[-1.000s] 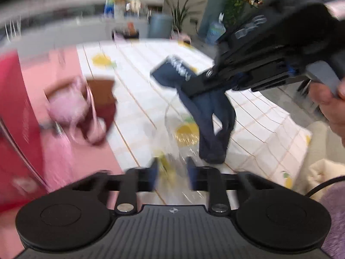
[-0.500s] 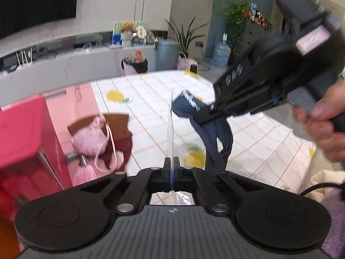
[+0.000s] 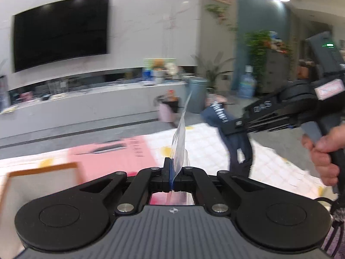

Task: Organize soft objects
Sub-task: 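Carry the plastic bag and navy headband over the orange box with both grippers, then open both grippers releasing the bag and headband into the box, then move both grippers back over the pink pouch and brown leather piece, then close the left gripper on the pink silk drawstring pouch and lift it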

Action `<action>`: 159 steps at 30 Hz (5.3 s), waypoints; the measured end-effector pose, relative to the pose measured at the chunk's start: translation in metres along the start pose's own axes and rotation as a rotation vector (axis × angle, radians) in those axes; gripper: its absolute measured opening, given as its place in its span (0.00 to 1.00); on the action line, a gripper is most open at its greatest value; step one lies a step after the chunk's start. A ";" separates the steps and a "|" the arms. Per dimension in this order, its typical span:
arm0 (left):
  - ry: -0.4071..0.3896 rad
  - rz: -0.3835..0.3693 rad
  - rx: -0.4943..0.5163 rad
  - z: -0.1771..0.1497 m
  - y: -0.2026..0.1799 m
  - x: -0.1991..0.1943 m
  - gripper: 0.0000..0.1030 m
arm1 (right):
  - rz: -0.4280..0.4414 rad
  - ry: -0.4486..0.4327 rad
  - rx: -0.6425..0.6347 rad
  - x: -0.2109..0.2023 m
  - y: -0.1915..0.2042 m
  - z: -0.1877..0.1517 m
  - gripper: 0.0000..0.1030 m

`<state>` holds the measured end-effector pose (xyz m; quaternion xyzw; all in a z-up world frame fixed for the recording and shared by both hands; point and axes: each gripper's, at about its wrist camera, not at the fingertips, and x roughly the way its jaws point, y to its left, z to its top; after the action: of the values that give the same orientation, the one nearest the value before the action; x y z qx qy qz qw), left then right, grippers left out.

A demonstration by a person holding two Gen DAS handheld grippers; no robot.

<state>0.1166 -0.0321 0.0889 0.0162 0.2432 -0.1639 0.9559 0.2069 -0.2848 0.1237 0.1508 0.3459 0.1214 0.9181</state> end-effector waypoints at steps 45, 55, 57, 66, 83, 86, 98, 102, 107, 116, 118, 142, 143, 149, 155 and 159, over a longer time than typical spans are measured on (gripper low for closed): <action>0.464 0.011 -0.285 -0.107 0.170 0.005 0.00 | -0.123 0.551 -0.783 0.262 0.260 -0.078 0.03; 0.483 0.001 -0.485 -0.105 0.187 0.006 0.64 | -0.156 0.558 -0.824 0.264 0.268 -0.088 0.13; 0.452 0.001 -0.499 -0.102 0.185 0.004 0.70 | -0.151 0.557 -0.834 0.263 0.269 -0.089 0.18; 0.466 0.027 -0.523 -0.102 0.183 0.005 0.77 | -0.120 0.538 -0.886 0.252 0.279 -0.093 0.67; 0.342 0.103 -0.545 -0.092 0.171 -0.018 0.86 | -0.019 0.448 -0.932 0.182 0.292 -0.082 0.97; 0.314 0.105 -0.490 -0.083 0.162 -0.026 0.86 | -0.026 0.424 -0.902 0.164 0.285 -0.067 0.97; 0.201 0.083 -0.359 -0.030 0.089 -0.034 0.86 | -0.112 0.289 -0.752 0.080 0.184 -0.004 0.97; 0.206 0.046 -0.275 -0.024 0.044 -0.017 0.86 | -0.180 0.268 -0.712 0.063 0.129 -0.001 0.97; 0.194 0.040 -0.149 -0.034 -0.018 0.007 0.86 | -0.219 0.294 -0.644 0.061 0.059 -0.014 0.97; 0.246 -0.009 -0.062 -0.077 -0.076 0.056 0.86 | -0.249 0.349 -0.352 0.100 -0.044 -0.053 0.97; 0.236 -0.052 -0.020 -0.092 -0.081 0.061 0.86 | -0.231 0.351 -0.305 0.111 -0.055 -0.065 0.91; 0.211 0.007 0.048 -0.126 -0.076 0.060 0.86 | -0.268 0.370 -0.330 0.194 -0.020 -0.098 0.17; 0.214 0.013 0.050 -0.126 -0.076 0.059 0.86 | -0.274 0.355 -0.304 0.192 -0.025 -0.097 0.15; 0.208 0.002 0.015 -0.124 -0.071 0.053 0.86 | -0.304 0.371 -0.384 0.179 -0.034 -0.102 0.02; 0.205 -0.007 0.037 -0.125 -0.073 0.050 0.86 | -0.314 0.474 -0.350 0.145 -0.067 -0.108 0.02; 0.198 -0.011 0.058 -0.126 -0.076 0.050 0.86 | -0.337 0.514 -0.294 0.121 -0.099 -0.111 0.02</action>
<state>0.0752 -0.1046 -0.0422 0.0585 0.3316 -0.1737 0.9254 0.2324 -0.3149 -0.0638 -0.0777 0.5649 0.0507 0.8199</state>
